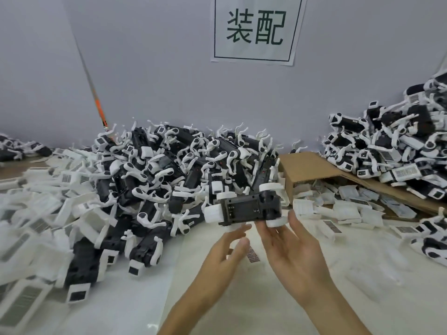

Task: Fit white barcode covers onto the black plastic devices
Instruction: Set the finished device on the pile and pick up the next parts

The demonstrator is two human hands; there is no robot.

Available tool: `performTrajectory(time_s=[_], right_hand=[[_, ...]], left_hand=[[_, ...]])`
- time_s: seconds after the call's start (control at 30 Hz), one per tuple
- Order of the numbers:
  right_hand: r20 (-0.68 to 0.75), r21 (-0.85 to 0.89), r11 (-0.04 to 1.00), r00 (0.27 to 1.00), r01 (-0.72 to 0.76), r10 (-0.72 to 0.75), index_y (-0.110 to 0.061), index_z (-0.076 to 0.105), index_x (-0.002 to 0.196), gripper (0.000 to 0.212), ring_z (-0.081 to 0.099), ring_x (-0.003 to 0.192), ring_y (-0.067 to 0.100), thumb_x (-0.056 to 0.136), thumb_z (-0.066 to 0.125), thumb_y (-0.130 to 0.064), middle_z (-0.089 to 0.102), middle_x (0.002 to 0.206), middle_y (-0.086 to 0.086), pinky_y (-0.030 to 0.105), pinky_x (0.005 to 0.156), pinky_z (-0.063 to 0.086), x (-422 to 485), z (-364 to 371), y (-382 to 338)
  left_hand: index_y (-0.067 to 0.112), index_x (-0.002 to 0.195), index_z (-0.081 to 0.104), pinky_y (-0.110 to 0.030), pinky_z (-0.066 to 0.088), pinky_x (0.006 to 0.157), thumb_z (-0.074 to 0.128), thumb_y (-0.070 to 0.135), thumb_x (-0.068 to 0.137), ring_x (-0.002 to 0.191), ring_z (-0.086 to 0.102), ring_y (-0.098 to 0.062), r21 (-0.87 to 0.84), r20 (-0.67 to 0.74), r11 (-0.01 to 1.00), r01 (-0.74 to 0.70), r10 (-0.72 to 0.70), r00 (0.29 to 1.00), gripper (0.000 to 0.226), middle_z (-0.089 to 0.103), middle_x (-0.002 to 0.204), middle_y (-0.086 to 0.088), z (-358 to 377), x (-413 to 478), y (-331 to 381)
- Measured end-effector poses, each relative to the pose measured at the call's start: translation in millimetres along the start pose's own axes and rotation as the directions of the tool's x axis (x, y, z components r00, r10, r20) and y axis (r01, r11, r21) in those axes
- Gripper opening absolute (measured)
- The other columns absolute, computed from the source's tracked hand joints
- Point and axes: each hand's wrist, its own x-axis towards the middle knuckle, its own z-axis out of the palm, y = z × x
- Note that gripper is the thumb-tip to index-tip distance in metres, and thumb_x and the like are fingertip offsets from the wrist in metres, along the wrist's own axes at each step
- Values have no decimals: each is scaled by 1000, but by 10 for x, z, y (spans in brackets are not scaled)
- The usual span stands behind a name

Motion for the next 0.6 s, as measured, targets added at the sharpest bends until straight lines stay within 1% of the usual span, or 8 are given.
performTrajectory(time_s=[0.1,0.17,0.27,0.33,0.4,0.43,0.5,0.6], right_hand=[[-5,-187,976,994,-108,109,3,73,113,69,67,115,25,53,100,-16,67,127,19,34,97,55,-9,-71,115],[-13,-319,937,990,-140,144,2,71,118,54,66,111,23,71,90,-17,67,126,16,31,95,57,7,-111,145],[-100,-630,775,995,-47,-21,1,70,116,30,68,95,19,93,64,-17,71,114,16,26,81,57,30,-134,201],[-86,-836,547,975,42,-207,-7,73,102,21,70,80,16,89,68,-22,74,98,12,23,72,57,31,-170,218],[73,-983,118,884,142,-462,-23,69,90,7,67,72,8,89,73,-17,72,86,-2,15,68,52,23,-182,193],[180,-983,-70,831,169,-526,-29,66,88,16,65,73,5,89,73,-14,70,84,-7,12,67,48,20,-207,176],[281,-958,-203,801,202,-528,-33,64,91,23,61,79,3,88,73,-13,67,87,-13,10,68,44,29,-245,136],[206,-950,-296,910,98,-360,-37,59,109,32,54,97,-2,84,78,-32,57,109,-21,16,81,40,58,-345,146]], left_hand=[[25,131,62,-34,47,105,41,82,76,121,60,-5,-233,-32,970,64,-74,997,83,67,130,9,-31,24,77],[10,133,60,-43,47,107,51,74,82,124,61,-18,-367,-89,929,41,-79,993,83,66,132,-7,-79,38,125],[0,128,60,-44,44,107,57,57,87,125,61,-27,-472,-101,881,4,-59,993,70,67,128,-16,-158,63,121],[3,121,66,-42,43,107,53,51,93,125,60,-27,-529,-47,849,14,-46,998,57,67,128,-17,-184,71,84],[14,116,74,-38,45,105,50,48,97,123,61,-24,-594,-18,804,29,-49,999,46,68,128,-13,-193,69,82],[18,112,77,-36,48,103,48,47,98,120,64,-22,-632,-19,774,41,-69,997,44,70,126,-9,-205,72,78],[20,109,79,-28,55,90,44,48,95,107,69,-17,-677,-31,734,54,-101,994,46,73,120,-4,-255,92,66],[9,125,67,-22,57,77,52,46,92,94,68,-16,-732,-67,678,66,-168,984,52,73,114,-3,-331,107,63]])
